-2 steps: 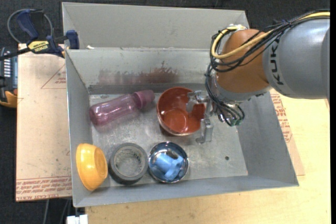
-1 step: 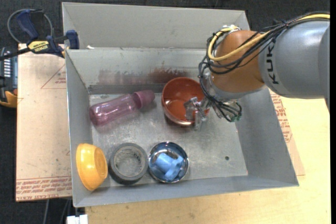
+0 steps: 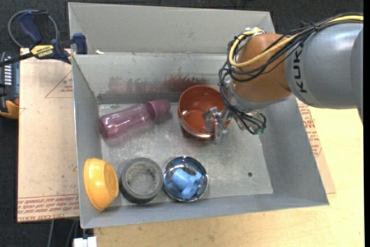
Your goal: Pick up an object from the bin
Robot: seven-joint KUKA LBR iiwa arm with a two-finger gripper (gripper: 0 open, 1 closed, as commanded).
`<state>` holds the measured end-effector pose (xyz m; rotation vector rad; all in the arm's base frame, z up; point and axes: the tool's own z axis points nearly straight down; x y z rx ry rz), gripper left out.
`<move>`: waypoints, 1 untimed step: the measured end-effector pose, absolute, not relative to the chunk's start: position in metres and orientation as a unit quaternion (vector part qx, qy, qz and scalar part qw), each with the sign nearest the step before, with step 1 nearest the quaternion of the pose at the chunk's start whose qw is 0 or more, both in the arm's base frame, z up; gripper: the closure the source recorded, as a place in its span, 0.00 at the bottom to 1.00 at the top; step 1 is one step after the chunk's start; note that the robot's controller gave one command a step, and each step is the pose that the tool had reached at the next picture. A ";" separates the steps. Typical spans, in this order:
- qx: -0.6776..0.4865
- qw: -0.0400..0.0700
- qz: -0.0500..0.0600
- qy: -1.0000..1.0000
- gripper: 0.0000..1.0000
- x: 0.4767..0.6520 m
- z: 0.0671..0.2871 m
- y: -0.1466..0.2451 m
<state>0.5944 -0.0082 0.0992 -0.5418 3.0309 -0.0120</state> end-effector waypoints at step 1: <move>-0.184 0.036 -0.005 0.982 1.00 0.606 0.089 0.007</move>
Offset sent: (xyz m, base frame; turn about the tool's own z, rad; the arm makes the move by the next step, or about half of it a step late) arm -0.0001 0.0169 0.1686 0.0014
